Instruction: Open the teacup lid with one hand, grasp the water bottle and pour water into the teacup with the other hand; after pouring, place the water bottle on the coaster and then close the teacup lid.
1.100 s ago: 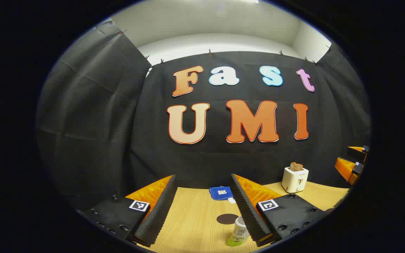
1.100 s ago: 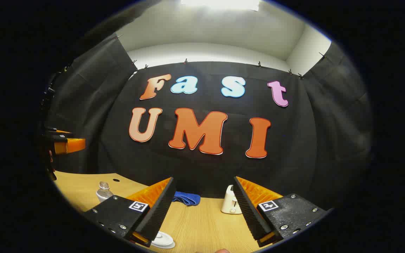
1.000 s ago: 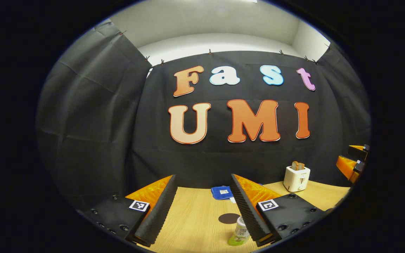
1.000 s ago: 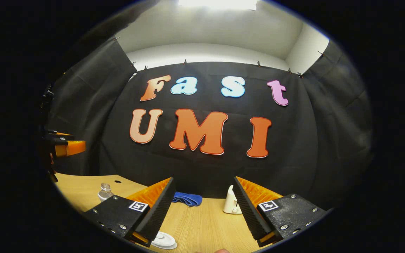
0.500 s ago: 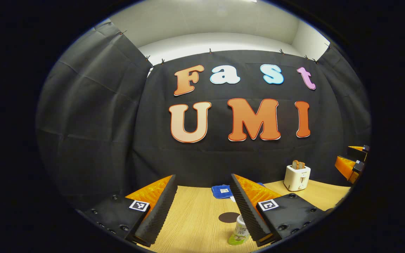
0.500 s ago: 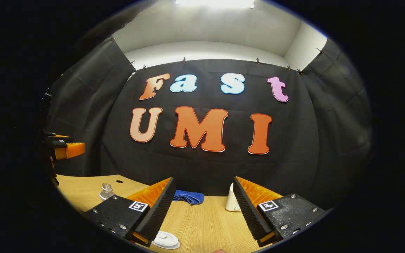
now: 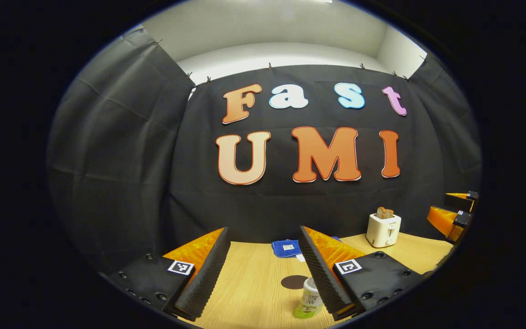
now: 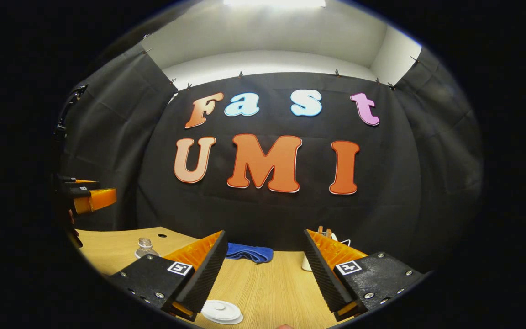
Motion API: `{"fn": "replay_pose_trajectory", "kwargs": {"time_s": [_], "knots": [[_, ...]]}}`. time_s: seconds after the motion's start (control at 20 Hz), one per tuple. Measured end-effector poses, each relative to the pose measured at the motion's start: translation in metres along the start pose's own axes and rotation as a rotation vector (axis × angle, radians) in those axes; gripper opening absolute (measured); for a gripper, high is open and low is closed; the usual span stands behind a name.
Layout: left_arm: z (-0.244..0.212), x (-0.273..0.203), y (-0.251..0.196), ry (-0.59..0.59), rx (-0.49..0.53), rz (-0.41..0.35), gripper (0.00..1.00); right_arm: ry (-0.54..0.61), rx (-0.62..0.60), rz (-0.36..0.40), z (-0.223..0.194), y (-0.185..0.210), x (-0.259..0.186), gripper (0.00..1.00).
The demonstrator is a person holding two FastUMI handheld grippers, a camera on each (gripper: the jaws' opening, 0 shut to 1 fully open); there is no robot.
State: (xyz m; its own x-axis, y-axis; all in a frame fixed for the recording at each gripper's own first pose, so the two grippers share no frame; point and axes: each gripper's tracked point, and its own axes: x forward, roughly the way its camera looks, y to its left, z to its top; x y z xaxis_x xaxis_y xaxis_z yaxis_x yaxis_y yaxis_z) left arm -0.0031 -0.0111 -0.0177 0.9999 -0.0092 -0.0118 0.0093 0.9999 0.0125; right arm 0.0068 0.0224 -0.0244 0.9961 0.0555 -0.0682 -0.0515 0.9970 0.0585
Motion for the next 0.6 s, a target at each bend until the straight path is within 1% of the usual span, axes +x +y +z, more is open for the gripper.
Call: {"fn": "replay_pose_trajectory", "kwargs": {"time_s": [0.15,0.2,0.25,0.3,0.35,0.4,0.5,0.55,0.6], "knots": [[-0.017,0.001,-0.014,0.029,-0.004,-0.026,0.96,0.046,0.005,0.032,-0.019,0.011,0.003,0.97],[-0.025,0.001,-0.021,0.039,-0.007,-0.043,0.99,0.057,0.003,0.045,-0.025,0.015,0.002,0.97],[-0.031,0.001,-0.027,0.049,-0.004,-0.055,0.96,0.071,0.000,0.054,-0.032,0.019,0.002,0.97],[-0.037,0.001,-0.030,0.054,0.005,-0.064,0.96,0.088,-0.004,0.063,-0.041,0.022,0.002,0.96],[-0.042,0.001,-0.034,0.059,0.015,-0.073,0.96,0.118,0.003,0.069,-0.051,0.025,0.004,0.95],[-0.046,0.001,-0.038,0.062,0.022,-0.084,0.94,0.157,0.020,0.086,-0.066,0.033,0.003,0.95],[-0.057,-0.003,-0.046,0.067,0.025,-0.106,0.94,0.218,0.043,0.127,-0.089,0.048,-0.003,0.93],[-0.062,-0.004,-0.048,0.067,0.031,-0.116,0.94,0.238,0.041,0.137,-0.098,0.050,-0.005,0.91],[-0.067,-0.005,-0.050,0.066,0.037,-0.122,0.94,0.257,0.035,0.140,-0.106,0.051,-0.005,0.91]]}}
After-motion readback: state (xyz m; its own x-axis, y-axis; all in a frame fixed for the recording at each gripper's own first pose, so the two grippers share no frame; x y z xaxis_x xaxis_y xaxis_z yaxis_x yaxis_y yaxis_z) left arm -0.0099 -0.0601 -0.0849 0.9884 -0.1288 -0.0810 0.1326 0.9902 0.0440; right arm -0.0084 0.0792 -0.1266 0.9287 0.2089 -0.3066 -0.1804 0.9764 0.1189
